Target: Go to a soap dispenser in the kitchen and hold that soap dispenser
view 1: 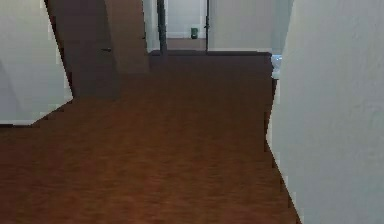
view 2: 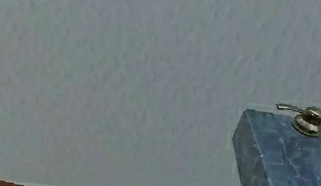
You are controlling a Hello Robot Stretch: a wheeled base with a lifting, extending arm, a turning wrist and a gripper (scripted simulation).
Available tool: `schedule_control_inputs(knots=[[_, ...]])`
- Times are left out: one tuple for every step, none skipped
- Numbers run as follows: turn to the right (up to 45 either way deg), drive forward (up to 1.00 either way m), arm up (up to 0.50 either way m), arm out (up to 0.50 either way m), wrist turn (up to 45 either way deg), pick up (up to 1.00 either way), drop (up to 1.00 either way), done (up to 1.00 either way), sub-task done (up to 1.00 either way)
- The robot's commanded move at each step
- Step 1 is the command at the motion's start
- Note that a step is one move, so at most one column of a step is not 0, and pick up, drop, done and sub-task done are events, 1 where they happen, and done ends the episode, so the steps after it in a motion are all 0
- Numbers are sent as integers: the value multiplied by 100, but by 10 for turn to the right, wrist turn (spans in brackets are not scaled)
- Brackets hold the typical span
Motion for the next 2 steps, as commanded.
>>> schedule_control_inputs(knots=[[-450, 0, 0, 0, 0, 0, 0, 0, 0], [-150, 0, 0, 0, 0, 0, 0, 0, 0]])
